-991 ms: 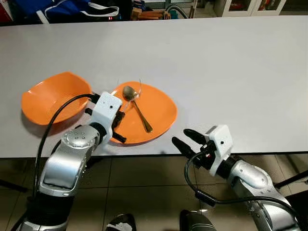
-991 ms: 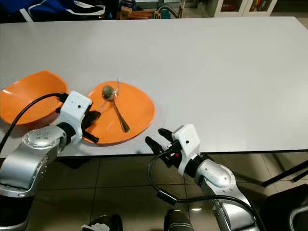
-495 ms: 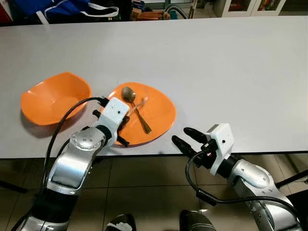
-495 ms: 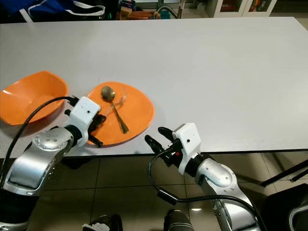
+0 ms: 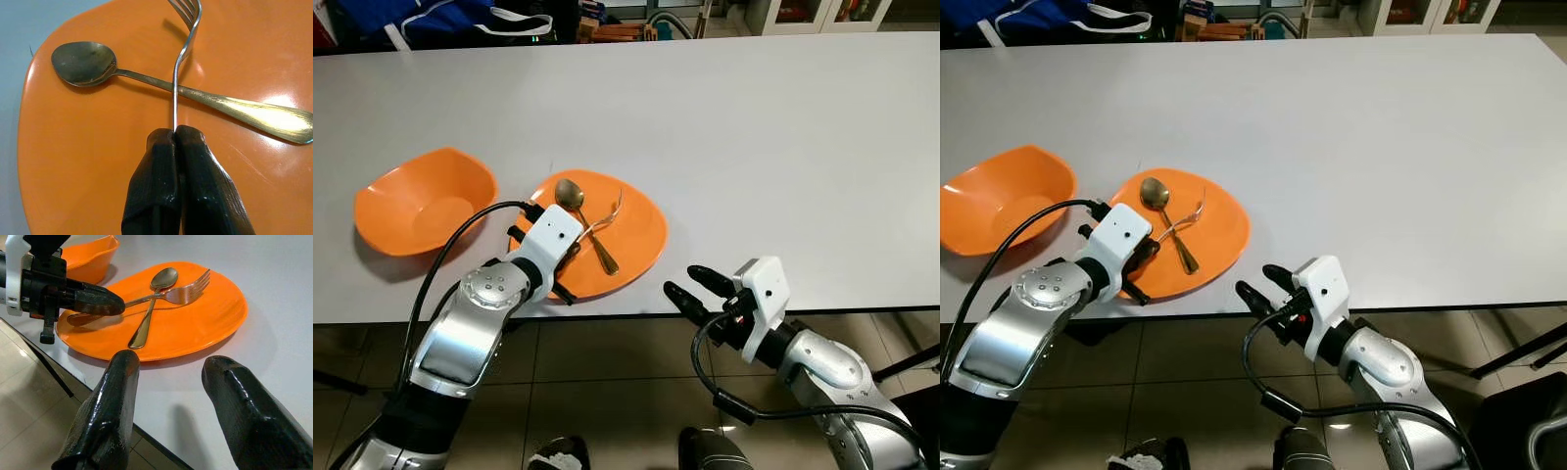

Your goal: Setting the table

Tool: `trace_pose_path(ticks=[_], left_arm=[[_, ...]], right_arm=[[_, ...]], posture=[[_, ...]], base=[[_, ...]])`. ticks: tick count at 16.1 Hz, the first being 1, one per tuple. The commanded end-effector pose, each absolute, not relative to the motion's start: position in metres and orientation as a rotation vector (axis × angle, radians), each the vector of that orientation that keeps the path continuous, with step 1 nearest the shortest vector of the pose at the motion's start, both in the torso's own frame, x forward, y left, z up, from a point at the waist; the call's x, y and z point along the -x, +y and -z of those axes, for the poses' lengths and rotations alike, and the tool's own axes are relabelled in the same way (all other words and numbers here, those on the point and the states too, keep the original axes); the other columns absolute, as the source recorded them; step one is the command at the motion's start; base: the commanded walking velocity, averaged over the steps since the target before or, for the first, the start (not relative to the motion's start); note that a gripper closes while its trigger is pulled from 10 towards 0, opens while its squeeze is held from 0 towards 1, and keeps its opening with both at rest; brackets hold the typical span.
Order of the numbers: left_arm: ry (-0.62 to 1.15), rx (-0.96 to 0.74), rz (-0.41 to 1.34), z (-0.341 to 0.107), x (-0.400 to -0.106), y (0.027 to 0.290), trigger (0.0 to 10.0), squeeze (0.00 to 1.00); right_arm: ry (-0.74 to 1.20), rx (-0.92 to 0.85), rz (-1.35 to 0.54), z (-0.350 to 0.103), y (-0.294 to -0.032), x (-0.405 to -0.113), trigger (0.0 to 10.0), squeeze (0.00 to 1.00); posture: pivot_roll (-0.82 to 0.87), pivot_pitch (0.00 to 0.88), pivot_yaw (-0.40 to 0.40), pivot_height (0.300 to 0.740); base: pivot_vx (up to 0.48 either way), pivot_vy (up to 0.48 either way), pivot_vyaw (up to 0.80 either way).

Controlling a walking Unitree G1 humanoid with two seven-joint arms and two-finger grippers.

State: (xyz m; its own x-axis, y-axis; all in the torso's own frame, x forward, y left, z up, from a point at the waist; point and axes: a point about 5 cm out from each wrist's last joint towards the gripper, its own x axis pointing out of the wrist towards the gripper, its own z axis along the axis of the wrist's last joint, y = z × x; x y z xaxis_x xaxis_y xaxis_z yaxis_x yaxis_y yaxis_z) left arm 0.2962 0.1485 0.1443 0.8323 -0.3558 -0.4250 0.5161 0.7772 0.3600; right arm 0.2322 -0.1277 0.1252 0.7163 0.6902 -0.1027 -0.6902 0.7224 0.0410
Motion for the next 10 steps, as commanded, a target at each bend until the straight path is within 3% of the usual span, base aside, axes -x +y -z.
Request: trace_pose_path(ticks=[1, 4, 6, 7, 10], left_arm=[[0.414, -0.509, 0.497, -0.130, -0.292, 0.153, 0.0, 0.00], [0.420, -0.536, 0.491, -0.126, -0.294, 0.156, 0.0, 0.00], [0.427, -0.552, 0.479, -0.124, -0.296, 0.158, 0.6, 0.00], [0.429, -0.566, 0.466, -0.123, -0.298, 0.159, 10.0, 0.00], [0.439, -0.601, 0.439, -0.117, -0.304, 0.164, 10.0, 0.00]], right_arm=[[0.104, -0.006, -0.773, -0.129, -0.126, -0.231, 10.0, 0.00], [0.104, -0.005, -0.772, -0.128, -0.126, -0.231, 10.0, 0.00], [0.105, -0.006, -0.771, -0.128, -0.126, -0.230, 10.0, 0.00], [0.106, -0.006, -0.771, -0.128, -0.126, -0.230, 10.0, 0.00], [0.106, -0.005, -0.770, -0.128, -0.126, -0.230, 10.0, 0.00]], posture=[[-0.21, 0.159, 0.065, 0.740], [-0.21, 0.159, 0.065, 0.740], [-0.21, 0.160, 0.065, 0.740], [-0.21, 0.161, 0.065, 0.740], [-0.21, 0.161, 0.065, 0.740]], base=[[0.000, 0.000, 0.00], [0.000, 0.000, 0.00], [0.000, 0.000, 0.00], [0.000, 0.000, 0.00], [0.000, 0.000, 0.00]])
